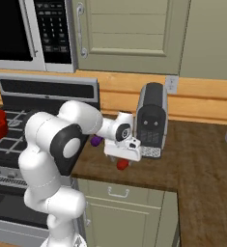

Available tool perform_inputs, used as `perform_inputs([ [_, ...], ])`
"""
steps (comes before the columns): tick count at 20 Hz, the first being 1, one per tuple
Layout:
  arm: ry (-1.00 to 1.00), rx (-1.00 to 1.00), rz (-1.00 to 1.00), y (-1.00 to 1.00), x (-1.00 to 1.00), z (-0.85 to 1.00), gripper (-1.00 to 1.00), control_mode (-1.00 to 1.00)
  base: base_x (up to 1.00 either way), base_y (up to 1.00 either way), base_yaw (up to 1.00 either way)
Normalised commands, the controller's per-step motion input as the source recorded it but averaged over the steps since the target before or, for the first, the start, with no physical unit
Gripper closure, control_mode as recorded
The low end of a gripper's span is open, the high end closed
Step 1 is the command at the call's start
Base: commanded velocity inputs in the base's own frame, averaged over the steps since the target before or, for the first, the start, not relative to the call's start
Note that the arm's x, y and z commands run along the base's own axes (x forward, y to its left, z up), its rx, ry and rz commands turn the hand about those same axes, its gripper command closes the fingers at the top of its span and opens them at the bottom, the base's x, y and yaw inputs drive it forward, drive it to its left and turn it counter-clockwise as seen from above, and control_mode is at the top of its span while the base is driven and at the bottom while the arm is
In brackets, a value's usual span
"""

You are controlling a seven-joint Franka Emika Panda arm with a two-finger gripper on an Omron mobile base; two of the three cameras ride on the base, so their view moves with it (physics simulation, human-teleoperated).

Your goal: Put the bell pepper and eggplant in the pot. Retrieve the spatula and lightly stir the vegetables in the pot.

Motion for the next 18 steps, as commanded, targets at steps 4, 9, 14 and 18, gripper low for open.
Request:
perform_inputs([
  [4,0.03,0.00,0.00,0.00,-0.10,-0.26,-1.00,-1.00,0.00,0.00,0.00],
  [9,0.06,0.00,0.00,0.21,-0.18,-0.36,-1.00,-1.00,0.00,0.00,0.00],
  [14,0.00,0.00,-0.01,0.09,0.01,-0.27,1.00,-1.00,0.00,0.00,0.00],
  [18,0.00,0.00,0.00,0.00,0.00,0.00,1.00,-1.00,0.00,0.00,0.00],
])
